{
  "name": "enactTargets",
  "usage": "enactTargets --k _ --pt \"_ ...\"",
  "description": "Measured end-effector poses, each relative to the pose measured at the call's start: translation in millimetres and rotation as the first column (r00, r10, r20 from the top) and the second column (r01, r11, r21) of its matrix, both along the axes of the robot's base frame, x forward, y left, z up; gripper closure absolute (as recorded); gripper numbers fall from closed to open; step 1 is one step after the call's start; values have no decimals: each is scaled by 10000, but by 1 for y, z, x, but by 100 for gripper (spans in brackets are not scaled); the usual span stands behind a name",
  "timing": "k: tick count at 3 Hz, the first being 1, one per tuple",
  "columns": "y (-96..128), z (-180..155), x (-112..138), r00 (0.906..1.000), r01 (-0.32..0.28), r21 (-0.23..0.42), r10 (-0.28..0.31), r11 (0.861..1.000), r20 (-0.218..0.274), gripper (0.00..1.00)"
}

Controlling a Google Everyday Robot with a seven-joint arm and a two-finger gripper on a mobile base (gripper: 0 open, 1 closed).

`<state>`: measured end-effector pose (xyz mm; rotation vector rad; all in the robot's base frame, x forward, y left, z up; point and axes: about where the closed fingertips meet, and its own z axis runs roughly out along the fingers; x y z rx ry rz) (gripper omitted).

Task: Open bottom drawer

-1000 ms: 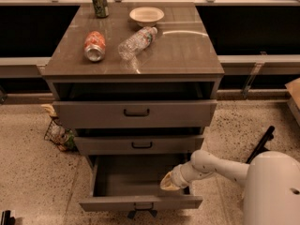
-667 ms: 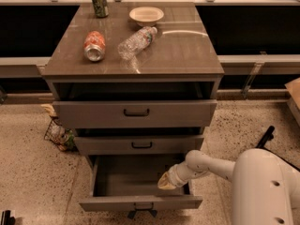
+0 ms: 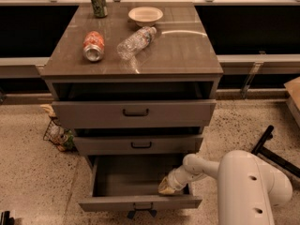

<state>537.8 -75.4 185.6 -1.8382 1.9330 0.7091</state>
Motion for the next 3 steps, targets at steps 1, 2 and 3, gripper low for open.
enactTargets --k 1,2,3 --pt "0 -22 -22 9981 -30 -111 23 9999 -616 100" --pt "2 -35 -38 9935 -51 -94 40 9999 -1133 100" --pt "0 -38 -51 9902 -122 -93 108 9999 -1389 100"
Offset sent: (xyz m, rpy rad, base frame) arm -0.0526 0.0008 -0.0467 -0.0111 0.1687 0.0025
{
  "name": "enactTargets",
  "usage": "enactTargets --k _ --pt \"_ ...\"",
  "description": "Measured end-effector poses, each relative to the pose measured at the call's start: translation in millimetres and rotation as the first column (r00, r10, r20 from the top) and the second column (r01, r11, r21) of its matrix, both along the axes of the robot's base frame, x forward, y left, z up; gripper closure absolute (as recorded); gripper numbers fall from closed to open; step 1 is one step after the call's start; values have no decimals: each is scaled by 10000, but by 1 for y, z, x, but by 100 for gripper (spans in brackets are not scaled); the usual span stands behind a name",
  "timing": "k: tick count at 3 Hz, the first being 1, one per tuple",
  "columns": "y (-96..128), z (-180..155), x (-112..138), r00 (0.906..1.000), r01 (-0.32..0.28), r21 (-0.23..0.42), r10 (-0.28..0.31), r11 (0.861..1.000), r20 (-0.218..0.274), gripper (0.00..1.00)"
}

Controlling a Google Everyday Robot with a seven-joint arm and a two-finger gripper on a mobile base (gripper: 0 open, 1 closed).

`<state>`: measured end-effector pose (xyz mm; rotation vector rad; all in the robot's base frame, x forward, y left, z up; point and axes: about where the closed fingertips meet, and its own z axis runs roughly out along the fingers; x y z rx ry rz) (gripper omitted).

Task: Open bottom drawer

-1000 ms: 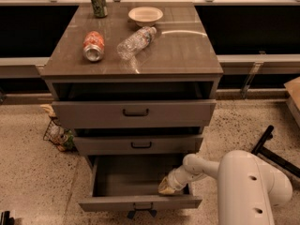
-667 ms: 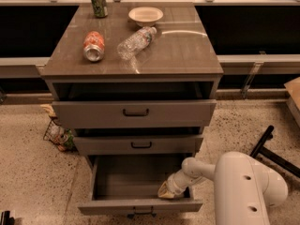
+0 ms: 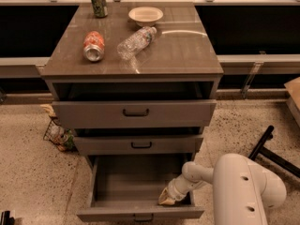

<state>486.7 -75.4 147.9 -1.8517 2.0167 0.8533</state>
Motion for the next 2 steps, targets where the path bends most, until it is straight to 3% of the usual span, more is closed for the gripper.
enactTargets --k 1,2 --pt "-5 14 0 9989 416 292 -422 9987 212 100" --pt "-20 58 11 9872 1047 819 -1135 9911 1118 100"
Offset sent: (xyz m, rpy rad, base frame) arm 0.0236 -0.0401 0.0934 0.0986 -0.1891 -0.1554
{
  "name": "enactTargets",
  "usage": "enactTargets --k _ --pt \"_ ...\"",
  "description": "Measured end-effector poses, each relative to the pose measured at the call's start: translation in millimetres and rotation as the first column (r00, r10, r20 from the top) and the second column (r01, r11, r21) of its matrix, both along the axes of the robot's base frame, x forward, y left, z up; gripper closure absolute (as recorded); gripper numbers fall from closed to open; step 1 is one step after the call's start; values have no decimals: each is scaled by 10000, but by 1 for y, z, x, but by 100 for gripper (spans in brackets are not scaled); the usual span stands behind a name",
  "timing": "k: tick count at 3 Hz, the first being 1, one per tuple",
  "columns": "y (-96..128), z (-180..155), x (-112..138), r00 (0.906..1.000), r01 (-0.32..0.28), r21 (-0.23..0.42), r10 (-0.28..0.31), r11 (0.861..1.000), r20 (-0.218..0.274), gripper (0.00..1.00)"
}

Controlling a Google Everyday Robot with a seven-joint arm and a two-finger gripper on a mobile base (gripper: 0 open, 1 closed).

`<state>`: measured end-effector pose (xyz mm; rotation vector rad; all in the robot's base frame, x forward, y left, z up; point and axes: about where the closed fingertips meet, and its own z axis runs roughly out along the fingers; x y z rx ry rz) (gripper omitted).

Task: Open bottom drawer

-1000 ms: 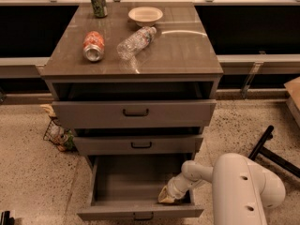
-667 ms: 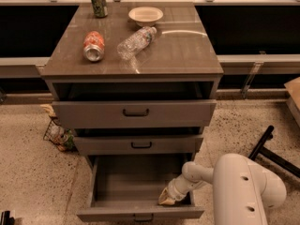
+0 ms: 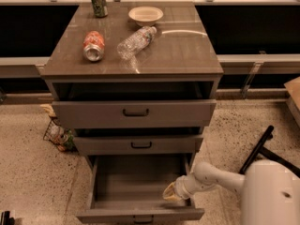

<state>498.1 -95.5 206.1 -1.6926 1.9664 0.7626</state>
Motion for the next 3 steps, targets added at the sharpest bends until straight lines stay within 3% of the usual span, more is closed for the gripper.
enactTargets --k 1,2,3 --pt "-15 32 3 9953 719 385 -742 9967 621 100" --pt "-37 81 2 9758 1521 1240 -1689 9806 1387 100" --pt "-67 83 -8 9615 2171 1324 -2353 9671 1422 82"
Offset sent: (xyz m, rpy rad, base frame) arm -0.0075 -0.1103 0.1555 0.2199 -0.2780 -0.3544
